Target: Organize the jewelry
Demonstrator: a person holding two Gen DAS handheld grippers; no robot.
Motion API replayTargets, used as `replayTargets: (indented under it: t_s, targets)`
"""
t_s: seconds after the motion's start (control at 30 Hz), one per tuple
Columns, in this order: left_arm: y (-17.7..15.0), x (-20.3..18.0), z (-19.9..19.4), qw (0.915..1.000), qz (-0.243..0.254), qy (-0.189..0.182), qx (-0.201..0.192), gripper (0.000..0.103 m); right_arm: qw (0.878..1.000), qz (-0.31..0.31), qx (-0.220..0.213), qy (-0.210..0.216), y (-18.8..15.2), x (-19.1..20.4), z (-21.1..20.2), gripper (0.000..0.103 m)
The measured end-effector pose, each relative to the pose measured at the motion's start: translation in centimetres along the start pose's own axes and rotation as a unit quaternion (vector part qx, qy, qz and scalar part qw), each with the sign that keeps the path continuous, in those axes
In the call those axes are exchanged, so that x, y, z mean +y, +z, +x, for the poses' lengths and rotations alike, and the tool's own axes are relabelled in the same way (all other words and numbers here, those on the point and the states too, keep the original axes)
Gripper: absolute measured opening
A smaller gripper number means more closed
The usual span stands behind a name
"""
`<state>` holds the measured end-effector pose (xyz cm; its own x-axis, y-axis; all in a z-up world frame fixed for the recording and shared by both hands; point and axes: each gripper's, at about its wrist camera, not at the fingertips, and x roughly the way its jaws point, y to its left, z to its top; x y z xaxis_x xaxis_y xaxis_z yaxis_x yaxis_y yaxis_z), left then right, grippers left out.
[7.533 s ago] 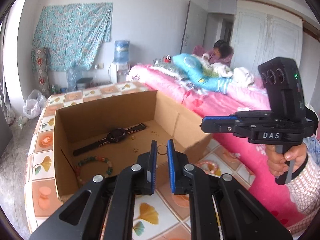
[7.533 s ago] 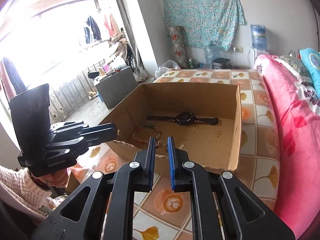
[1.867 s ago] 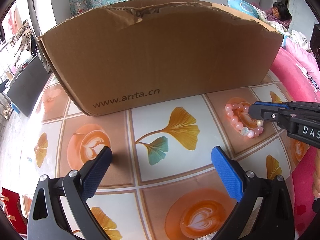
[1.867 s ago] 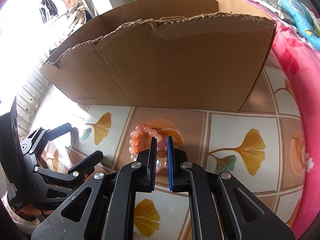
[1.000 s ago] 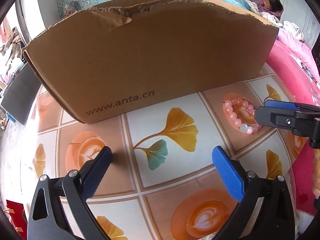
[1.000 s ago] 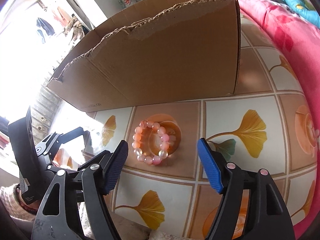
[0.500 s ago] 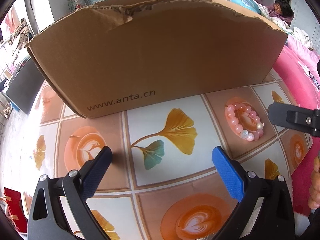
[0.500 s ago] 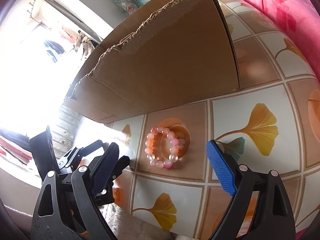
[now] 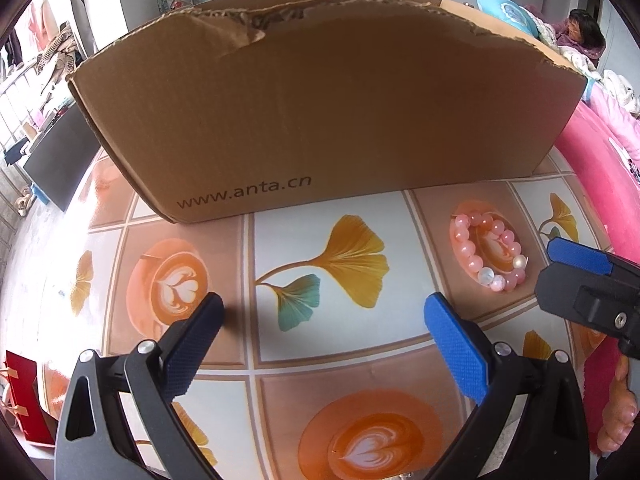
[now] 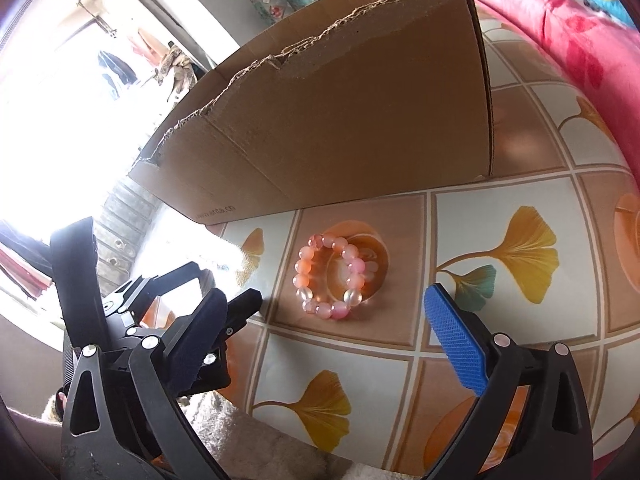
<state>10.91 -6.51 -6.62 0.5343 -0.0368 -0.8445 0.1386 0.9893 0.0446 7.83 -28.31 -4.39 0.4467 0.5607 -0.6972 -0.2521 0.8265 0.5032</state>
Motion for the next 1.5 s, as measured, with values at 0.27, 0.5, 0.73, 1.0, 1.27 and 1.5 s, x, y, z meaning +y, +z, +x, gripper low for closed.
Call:
replayTargets:
  t_s: [0.27, 0.5, 0.73, 1.0, 1.27, 1.5]
  targets:
    - [-1.2, -1.4, -0.6, 1.0, 0.0, -0.001, 0.0, 0.099, 1.0, 0.005, -0.005, -0.013, -0.1, 0.4, 0.3, 0.095]
    - [-1.2, -2.2, -0.8, 0.9999, 0.013, -0.008, -0.006, 0.099, 0.999, 0.002, -0.008, -0.038, -0.1, 1.3, 0.9, 0.095]
    - [-2.0, -2.7, -1.0, 0.9998, 0.013, -0.008, -0.014, 0.099, 1.0, 0.012, 0.002, -0.015, 0.3, 0.7, 0.9, 0.095]
    - [-2.2, -3.1, -1.6, 0.9993, 0.018, -0.028, -0.018, 0.099, 0.998, 0.053, 0.012, 0.029, 0.9, -1.4, 0.2, 0.09]
    - [-1.5, -4.6, -4.5, 0.9899, 0.041, -0.116, -0.07, 0.084, 0.999, 0.021, -0.008, -0.026, 1.7, -1.3, -0.9, 0.05]
    - [-0.3, -6.2, -2.5, 0.9825, 0.076, -0.165, -0.043, 0.05, 0.997, -0.037, 0.02, -0.067, 2.8, 0.4, 1.0, 0.028]
